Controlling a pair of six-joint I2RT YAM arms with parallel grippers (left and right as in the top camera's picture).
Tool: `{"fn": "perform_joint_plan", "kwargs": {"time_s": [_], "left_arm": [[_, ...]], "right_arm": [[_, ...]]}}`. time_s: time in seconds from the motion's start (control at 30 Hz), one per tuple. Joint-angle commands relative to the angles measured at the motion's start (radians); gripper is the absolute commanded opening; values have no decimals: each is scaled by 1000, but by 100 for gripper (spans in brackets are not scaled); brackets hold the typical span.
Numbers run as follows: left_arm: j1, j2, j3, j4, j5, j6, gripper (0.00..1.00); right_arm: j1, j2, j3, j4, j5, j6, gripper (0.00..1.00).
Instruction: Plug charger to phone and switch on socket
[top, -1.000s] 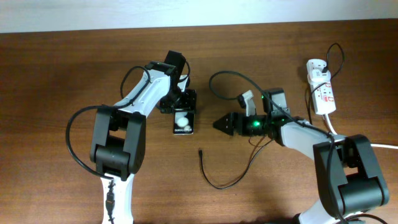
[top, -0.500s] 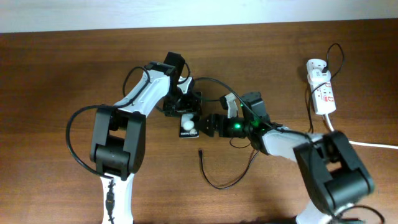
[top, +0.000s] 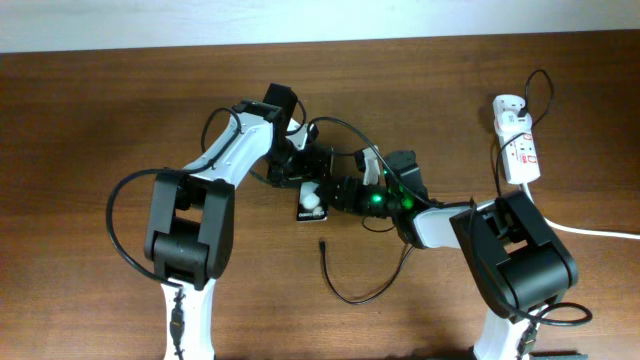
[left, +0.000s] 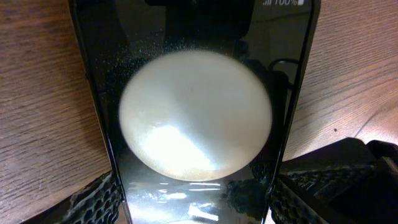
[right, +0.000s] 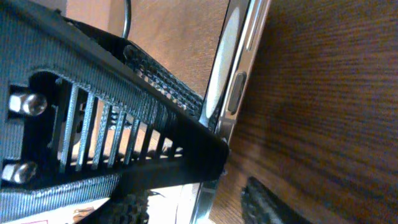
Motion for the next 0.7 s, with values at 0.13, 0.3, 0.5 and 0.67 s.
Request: {"fn": "perform_joint_plan", "kwargs": {"time_s": [0.13, 0.3, 0.5, 0.67], "left_arm": [[-37, -18, -5, 5, 34, 65, 75], [-37, -18, -5, 5, 33, 65, 80], [-25, -18, -4, 5, -7, 65, 96], [74, -106, -4, 2, 196, 189, 92]], "right_arm": [[50, 7, 3, 11, 80, 29, 29], [50, 7, 3, 11, 80, 29, 23], [44, 7, 3, 11, 71, 29, 4], [-56, 7, 3, 116, -138, 26, 4]]}}
